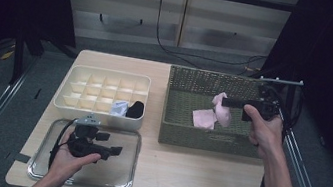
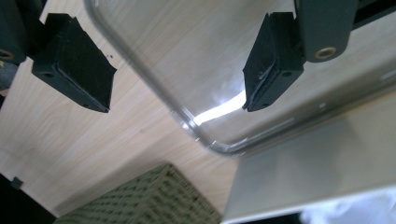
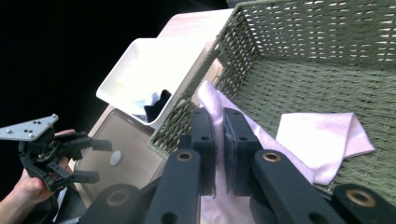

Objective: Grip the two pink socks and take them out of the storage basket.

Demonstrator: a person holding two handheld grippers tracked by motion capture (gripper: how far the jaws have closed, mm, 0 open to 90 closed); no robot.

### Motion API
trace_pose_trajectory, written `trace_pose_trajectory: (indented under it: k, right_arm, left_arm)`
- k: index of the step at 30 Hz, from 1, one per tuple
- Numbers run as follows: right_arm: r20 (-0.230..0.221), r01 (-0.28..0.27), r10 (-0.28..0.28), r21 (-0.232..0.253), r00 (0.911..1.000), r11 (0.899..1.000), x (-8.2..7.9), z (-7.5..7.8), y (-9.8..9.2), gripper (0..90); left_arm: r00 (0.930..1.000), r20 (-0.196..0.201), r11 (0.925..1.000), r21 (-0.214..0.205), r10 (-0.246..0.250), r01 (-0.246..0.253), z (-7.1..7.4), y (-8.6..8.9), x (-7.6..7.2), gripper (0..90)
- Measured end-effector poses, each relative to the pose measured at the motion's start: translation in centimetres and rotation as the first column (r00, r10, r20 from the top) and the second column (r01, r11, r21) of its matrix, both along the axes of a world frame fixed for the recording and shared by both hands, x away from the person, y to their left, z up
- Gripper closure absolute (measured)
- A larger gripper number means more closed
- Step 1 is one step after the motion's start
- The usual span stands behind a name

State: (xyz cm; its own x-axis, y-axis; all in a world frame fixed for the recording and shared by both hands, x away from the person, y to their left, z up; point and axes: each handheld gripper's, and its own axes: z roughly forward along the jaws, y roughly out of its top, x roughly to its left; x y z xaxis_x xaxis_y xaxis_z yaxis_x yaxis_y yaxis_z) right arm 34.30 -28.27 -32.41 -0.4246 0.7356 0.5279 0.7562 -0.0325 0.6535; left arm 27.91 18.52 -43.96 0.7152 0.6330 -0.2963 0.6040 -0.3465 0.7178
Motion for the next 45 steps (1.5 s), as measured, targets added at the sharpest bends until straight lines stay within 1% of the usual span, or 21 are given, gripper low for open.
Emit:
trace_pose_trajectory:
  k: [7,9,11,14,17,19,21,22,23,25,27,31,32,33,34,36,37,40,42,43,45]
  right_arm:
    - [0.024,-0.022,0.022,0.007,0.9995,1.000,-1.7,0.0,1.0,84.1]
    - [0.034,-0.026,0.026,0.009,0.9991,1.000,-2.3,0.0,1.2,84.2]
    - [0.041,-0.036,0.035,0.016,0.9985,0.999,-2.9,-0.1,1.4,84.2]
    - [0.045,-0.041,0.040,0.013,0.9982,0.999,-3.7,-0.1,1.7,84.2]
    - [0.051,-0.043,0.042,0.030,0.9978,0.999,-4.7,-0.3,1.8,84.2]
    - [0.055,-0.048,0.047,0.019,0.9974,0.999,-5.4,-0.5,1.9,84.1]
    - [0.053,-0.052,0.051,0.023,0.9973,0.998,-6.1,-1.0,2.0,84.1]
    - [0.049,-0.055,0.054,0.016,0.9973,0.998,-6.4,-1.2,2.1,84.1]
    - [0.054,-0.061,0.061,0.007,0.9967,0.998,-6.8,-1.5,2.3,84.1]
    - [0.055,-0.079,0.078,0.007,0.9954,0.997,-7.4,-2.1,2.6,84.1]
    - [0.052,-0.084,0.083,0.013,0.9952,0.996,-7.9,-2.7,2.9,84.1]
    - [0.033,-0.097,0.096,0.026,0.9949,0.995,-8.8,-4.4,3.4,84.1]
    - [0.026,-0.101,0.100,0.030,0.9947,0.994,-9.0,-4.9,3.6,84.0]
    - [0.020,-0.105,0.105,0.013,0.9943,0.994,-9.1,-5.3,3.8,84.0]
    - [0.015,-0.110,0.110,0.013,0.9938,0.994,-9.3,-5.8,4.0,84.0]
    - [-0.002,-0.118,0.118,0.011,0.9930,0.993,-9.6,-6.6,4.4,83.9]
    - [-0.006,-0.122,0.122,0.002,0.9925,0.993,-9.7,-7.0,4.7,83.8]
    - [-0.022,-0.130,0.130,0.010,0.9913,0.992,-10.0,-8.3,5.0,83.7]
    - [-0.034,-0.138,0.139,0.019,0.9897,0.990,-10.0,-9.3,5.3,83.3]
    - [-0.035,-0.142,0.142,0.014,0.9892,0.990,-10.0,-9.7,5.4,83.2]
    - [-0.047,-0.144,0.145,0.025,0.9883,0.989,-10.1,-10.6,5.7,83.0]
  left_arm:
    - [0.9997,0.002,0.9997,0.002,-0.023,0.023,0.1,-1.7,0.5,25.6]
    - [0.9997,-0.002,0.9997,-0.011,-0.024,0.023,0.1,-2.0,0.6,25.4]
    - [0.9996,-0.005,0.9996,-0.010,-0.027,0.027,0.1,-2.4,0.7,25.4]
    - [0.9995,-0.006,0.9994,-0.012,-0.032,0.031,0.3,-2.6,0.9,25.4]
    - [0.9996,-0.003,0.9994,-0.019,-0.030,0.030,0.6,-2.9,1.0,25.3]
    - [0.9995,-0.003,0.9994,-0.013,-0.032,0.032,0.7,-3.0,1.0,25.4]
    - [0.9994,0.014,0.9993,-0.019,-0.032,0.032,0.7,-3.0,0.8,27.5]
    - [0.9989,0.026,0.9989,-0.027,-0.038,0.039,0.7,-3.1,0.7,30.8]
    - [0.9985,0.036,0.9983,-0.038,-0.042,0.044,0.7,-3.0,0.6,33.7]
    - [0.9987,0.028,0.9967,-0.068,-0.042,0.044,0.7,-3.1,0.4,36.1]
    - [0.9978,0.030,0.9965,-0.057,-0.060,0.061,0.6,-3.2,0.3,38.3]
    - [0.9973,0.030,0.9964,-0.049,-0.067,0.068,0.4,-3.5,0.1,38.9]
    - [0.9967,0.027,0.9957,-0.051,-0.077,0.078,0.4,-3.6,0.1,39.3]
    - [0.9953,0.022,0.9935,-0.063,-0.094,0.095,0.3,-3.6,0.1,42.8]
    - [0.9951,0.023,0.9929,-0.068,-0.096,0.097,0.3,-3.7,0.0,45.4]
    - [0.9938,0.028,0.9934,-0.036,-0.108,0.109,0.3,-4.1,0.0,44.9]
    - [0.9929,0.028,0.9926,-0.035,-0.116,0.117,0.3,-4.2,0.0,44.9]
    - [0.9926,0.020,0.9912,-0.054,-0.120,0.121,0.5,-4.7,0.3,45.1]
    - [0.9931,0.040,0.9925,-0.048,-0.110,0.112,0.6,-5.2,0.4,44.9]
    - [0.9936,0.038,0.9930,-0.048,-0.107,0.108,0.5,-5.4,0.5,44.1]
    - [0.9945,0.011,0.9926,-0.061,-0.105,0.105,0.4,-5.8,0.9,42.1]
